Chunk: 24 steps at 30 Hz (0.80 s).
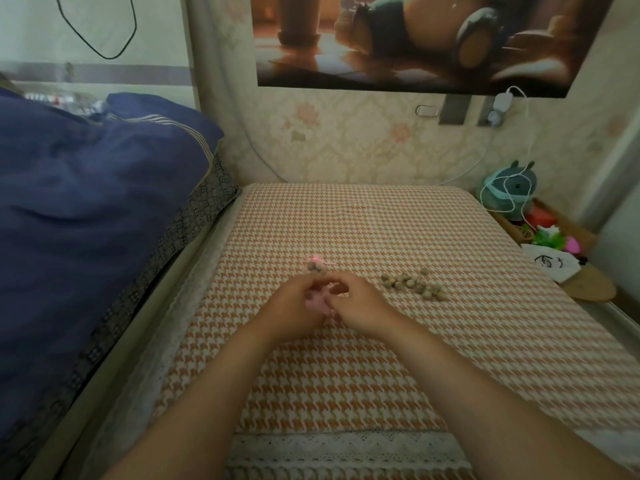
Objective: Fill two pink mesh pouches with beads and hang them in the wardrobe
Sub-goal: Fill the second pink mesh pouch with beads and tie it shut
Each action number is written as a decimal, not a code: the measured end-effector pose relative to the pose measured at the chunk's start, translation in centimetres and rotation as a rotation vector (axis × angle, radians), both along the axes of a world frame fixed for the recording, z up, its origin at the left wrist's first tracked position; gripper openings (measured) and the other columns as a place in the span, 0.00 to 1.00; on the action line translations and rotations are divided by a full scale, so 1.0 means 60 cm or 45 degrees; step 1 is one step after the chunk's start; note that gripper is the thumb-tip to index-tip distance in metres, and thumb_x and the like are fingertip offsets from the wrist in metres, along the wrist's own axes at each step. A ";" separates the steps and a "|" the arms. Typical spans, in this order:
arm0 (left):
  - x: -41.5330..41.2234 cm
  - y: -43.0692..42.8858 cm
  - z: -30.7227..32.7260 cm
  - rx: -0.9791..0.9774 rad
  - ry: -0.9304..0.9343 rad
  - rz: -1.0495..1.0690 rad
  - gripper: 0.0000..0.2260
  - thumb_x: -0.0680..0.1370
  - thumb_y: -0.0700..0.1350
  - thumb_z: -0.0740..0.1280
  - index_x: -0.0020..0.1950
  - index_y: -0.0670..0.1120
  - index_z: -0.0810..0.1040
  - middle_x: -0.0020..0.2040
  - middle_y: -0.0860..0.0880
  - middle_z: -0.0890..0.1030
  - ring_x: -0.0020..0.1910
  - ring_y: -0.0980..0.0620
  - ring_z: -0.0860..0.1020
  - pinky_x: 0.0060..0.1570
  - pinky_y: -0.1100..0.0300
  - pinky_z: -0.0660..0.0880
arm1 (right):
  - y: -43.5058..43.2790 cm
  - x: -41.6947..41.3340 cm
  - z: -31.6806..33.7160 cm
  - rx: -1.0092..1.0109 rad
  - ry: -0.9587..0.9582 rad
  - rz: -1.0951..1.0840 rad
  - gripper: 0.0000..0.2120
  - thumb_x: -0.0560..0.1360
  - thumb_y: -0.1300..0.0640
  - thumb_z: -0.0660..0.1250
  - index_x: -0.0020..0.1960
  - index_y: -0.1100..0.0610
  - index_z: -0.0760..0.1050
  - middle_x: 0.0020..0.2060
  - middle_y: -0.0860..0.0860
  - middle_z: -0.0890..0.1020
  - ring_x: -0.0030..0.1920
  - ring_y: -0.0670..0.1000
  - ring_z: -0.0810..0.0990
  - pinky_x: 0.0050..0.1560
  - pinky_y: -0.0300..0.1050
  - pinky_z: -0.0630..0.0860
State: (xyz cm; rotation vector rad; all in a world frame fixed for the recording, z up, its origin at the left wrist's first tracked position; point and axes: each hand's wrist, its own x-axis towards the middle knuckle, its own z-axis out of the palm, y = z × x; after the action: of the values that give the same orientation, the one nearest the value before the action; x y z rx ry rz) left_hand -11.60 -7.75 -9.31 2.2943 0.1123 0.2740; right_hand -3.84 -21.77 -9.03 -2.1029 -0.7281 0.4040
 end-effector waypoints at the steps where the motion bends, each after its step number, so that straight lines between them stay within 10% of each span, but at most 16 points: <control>1: 0.000 -0.012 0.005 -0.034 -0.035 -0.030 0.17 0.74 0.39 0.72 0.62 0.49 0.79 0.51 0.51 0.82 0.47 0.59 0.80 0.46 0.73 0.74 | -0.010 0.005 0.002 0.008 0.034 -0.036 0.15 0.82 0.53 0.63 0.67 0.44 0.77 0.52 0.52 0.84 0.46 0.55 0.85 0.48 0.55 0.83; 7: 0.014 -0.065 -0.001 -0.043 -0.024 -0.125 0.30 0.69 0.45 0.78 0.69 0.47 0.72 0.57 0.54 0.76 0.56 0.57 0.77 0.50 0.73 0.73 | -0.090 0.012 0.010 0.062 0.309 -0.219 0.13 0.82 0.61 0.66 0.66 0.59 0.77 0.49 0.56 0.85 0.37 0.52 0.84 0.27 0.36 0.74; 12: 0.025 -0.107 0.011 0.107 0.195 -0.202 0.45 0.65 0.56 0.80 0.77 0.55 0.60 0.71 0.53 0.67 0.70 0.55 0.65 0.66 0.59 0.69 | -0.137 0.029 0.020 0.097 0.248 -0.252 0.15 0.78 0.65 0.70 0.64 0.58 0.79 0.47 0.57 0.86 0.37 0.49 0.83 0.32 0.37 0.77; 16: 0.036 -0.123 0.013 0.065 0.213 -0.082 0.35 0.74 0.53 0.74 0.77 0.50 0.63 0.72 0.51 0.69 0.69 0.53 0.69 0.66 0.55 0.70 | -0.162 0.036 0.027 0.089 0.078 -0.188 0.17 0.76 0.67 0.72 0.62 0.52 0.80 0.45 0.51 0.85 0.40 0.47 0.85 0.42 0.43 0.84; 24: 0.046 -0.126 0.003 0.025 0.056 0.008 0.04 0.77 0.46 0.71 0.51 0.52 0.81 0.39 0.56 0.81 0.35 0.60 0.76 0.36 0.66 0.72 | -0.159 0.030 0.039 0.183 0.060 -0.030 0.19 0.75 0.59 0.77 0.64 0.50 0.78 0.52 0.50 0.83 0.40 0.47 0.83 0.50 0.49 0.84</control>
State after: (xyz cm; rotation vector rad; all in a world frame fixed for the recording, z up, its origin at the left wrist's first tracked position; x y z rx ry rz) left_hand -8.86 -15.33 -9.16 2.3203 0.1396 0.2288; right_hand -2.01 -31.30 -6.69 -1.9593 -0.6843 0.3757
